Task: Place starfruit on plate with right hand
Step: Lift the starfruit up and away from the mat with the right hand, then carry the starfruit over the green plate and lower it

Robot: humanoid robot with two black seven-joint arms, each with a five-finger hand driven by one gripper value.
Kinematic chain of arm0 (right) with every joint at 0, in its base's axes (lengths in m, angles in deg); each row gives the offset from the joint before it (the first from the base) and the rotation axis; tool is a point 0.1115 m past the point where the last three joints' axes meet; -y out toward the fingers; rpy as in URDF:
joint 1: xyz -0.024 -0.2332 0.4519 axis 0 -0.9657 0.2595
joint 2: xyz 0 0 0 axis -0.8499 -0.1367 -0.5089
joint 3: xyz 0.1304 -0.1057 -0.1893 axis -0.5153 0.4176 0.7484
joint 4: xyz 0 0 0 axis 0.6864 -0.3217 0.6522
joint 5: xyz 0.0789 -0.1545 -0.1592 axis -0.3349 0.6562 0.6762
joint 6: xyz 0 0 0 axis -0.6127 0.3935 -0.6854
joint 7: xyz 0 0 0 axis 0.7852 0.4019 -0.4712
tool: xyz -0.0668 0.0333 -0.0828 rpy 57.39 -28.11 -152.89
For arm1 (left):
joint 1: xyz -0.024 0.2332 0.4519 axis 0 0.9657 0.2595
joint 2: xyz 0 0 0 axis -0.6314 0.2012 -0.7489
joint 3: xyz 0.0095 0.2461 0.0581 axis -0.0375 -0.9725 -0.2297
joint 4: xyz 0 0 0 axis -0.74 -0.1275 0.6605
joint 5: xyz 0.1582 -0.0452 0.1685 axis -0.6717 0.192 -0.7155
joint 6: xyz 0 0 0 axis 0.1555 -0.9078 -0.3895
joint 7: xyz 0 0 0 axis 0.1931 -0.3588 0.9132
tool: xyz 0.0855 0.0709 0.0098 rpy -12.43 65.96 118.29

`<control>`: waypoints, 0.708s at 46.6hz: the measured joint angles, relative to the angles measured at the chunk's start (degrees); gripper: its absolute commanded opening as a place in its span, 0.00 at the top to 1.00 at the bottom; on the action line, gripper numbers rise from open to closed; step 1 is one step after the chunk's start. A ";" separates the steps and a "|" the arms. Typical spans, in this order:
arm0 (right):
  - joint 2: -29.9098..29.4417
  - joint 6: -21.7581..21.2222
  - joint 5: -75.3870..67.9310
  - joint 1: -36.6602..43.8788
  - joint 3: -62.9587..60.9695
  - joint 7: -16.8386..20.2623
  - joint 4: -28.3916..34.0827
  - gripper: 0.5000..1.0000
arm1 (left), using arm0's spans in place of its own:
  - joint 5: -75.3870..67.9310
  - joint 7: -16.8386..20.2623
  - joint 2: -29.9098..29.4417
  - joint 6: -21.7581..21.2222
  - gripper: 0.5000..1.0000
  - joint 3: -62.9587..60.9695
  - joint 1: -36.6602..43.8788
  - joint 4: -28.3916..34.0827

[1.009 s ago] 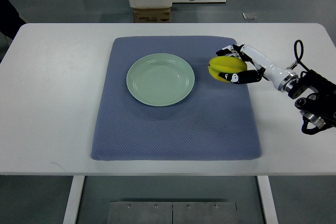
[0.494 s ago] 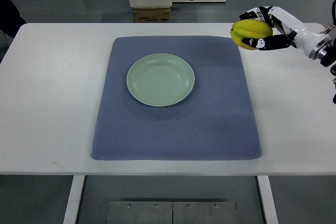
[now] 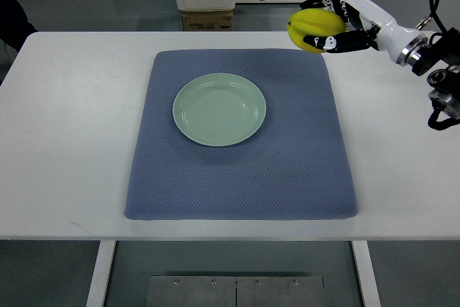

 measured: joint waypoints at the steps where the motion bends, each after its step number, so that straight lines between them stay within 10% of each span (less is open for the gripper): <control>1: -0.35 0.01 -0.10 0.07 0.01 0.09 -0.04 1.00 | 0.00 0.00 0.00 0.00 0.00 -0.01 0.01 0.00; 33: -11.37 0.62 -0.13 -0.68 0.76 0.40 -0.80 1.00 | 0.00 0.00 0.00 0.02 0.00 0.03 -0.01 0.00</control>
